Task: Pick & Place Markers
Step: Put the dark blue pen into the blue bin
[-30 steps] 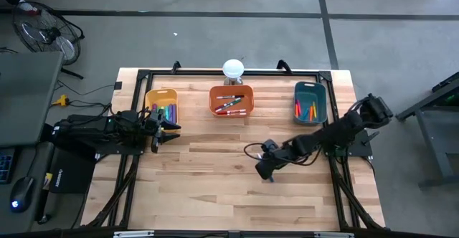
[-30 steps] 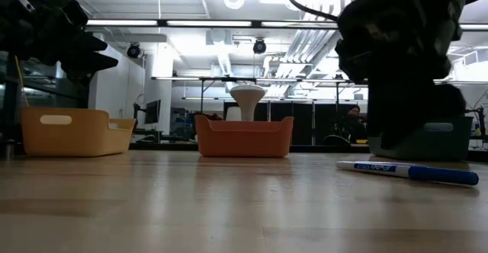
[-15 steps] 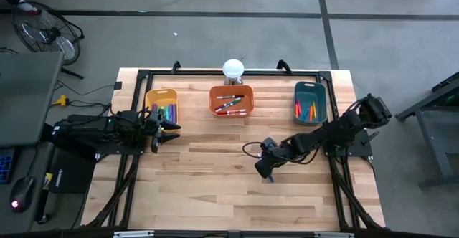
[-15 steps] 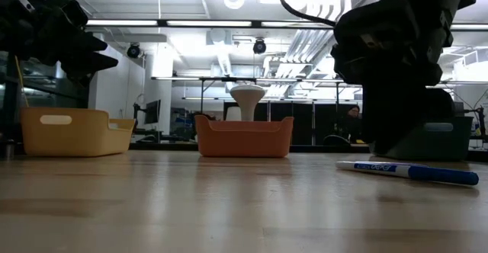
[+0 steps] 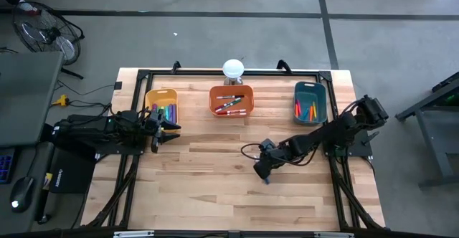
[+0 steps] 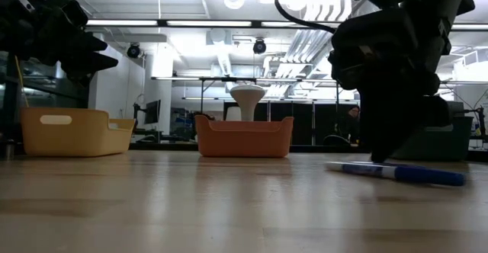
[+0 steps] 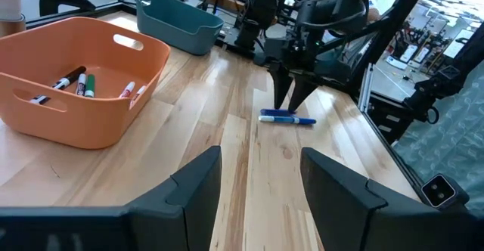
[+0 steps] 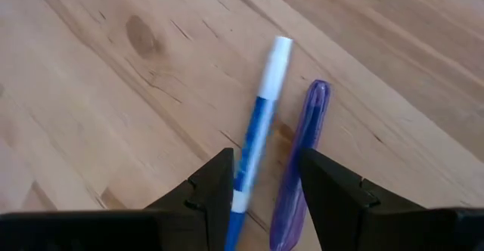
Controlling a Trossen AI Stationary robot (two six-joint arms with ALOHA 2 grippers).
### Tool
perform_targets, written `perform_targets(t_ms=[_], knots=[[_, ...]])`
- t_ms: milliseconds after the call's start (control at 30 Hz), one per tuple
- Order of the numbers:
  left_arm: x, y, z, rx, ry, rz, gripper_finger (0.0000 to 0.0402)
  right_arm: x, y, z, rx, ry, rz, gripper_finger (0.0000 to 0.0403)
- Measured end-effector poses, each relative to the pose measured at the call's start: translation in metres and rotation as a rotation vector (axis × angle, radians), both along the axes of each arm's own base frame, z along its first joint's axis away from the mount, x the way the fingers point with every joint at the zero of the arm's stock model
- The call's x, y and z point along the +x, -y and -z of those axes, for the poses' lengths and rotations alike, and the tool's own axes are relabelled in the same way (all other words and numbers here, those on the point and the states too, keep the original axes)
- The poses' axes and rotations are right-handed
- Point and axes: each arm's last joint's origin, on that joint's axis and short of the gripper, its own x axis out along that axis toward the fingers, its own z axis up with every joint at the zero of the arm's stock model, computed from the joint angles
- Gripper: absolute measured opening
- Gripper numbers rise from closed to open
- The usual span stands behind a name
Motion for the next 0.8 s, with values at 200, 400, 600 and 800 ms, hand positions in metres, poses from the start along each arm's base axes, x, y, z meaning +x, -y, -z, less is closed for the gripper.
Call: perform_targets(t_ms=[200, 400, 600, 800], knots=[[0.0, 0.0, 0.0, 0.0, 0.0, 0.0, 0.0178, 0.0, 0.001, 0.001, -0.034, 0.009, -0.001, 0.0142], [0.0, 0.0, 0.0, 0.0, 0.0, 0.0, 0.0178, 0.0, 0.002, 0.001, -0.038, 0.007, -0.008, 0.0142], [0.0, 0.0, 0.0, 0.0, 0.0, 0.0, 0.0178, -0.001, 0.002, -0.001, -0.036, 0.01, -0.009, 0.0142], [0.0, 0.0, 0.0, 0.0, 0.0, 0.0, 0.0178, -0.006, 0.004, -0.012, -0.042, 0.027, -0.001, 0.0142]])
